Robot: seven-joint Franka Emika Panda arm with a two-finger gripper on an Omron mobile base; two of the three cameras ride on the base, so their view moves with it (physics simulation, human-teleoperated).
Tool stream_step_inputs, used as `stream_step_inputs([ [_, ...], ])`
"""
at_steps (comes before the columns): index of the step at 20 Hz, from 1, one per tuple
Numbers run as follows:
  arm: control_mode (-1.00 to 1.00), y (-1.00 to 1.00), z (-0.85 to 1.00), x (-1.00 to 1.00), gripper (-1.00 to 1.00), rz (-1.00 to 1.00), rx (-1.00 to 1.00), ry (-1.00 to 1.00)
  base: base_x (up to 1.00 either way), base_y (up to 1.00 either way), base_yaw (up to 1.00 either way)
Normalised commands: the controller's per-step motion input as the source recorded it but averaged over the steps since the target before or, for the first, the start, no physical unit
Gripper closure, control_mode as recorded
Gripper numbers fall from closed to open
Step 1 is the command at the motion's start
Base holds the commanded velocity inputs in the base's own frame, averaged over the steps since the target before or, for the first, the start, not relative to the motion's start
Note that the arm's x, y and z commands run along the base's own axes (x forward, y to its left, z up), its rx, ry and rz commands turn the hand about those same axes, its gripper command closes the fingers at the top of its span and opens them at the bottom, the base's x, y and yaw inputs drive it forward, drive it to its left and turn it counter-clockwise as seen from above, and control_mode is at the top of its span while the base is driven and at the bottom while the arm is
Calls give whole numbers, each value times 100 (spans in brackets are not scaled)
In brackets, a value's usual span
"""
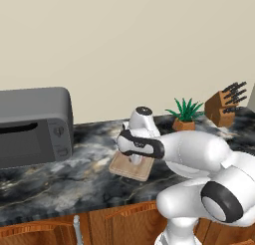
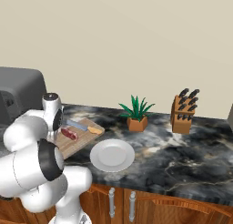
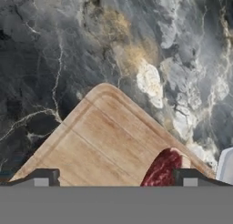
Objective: Pick up the knife from the drawer and place it on the cutting board. Then place the meat from the plate to the cutting board.
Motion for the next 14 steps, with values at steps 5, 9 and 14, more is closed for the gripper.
stream_step_inputs([
  [5, -100, 0, 49, -52, -100, 0, 0, -6, 0, 0, 0],
  [9, -100, 0, 52, -60, -100, 0, 0, -8, 0, 0, 0],
  [14, -100, 0, 46, -65, -100, 0, 0, -8, 0, 0, 0],
])
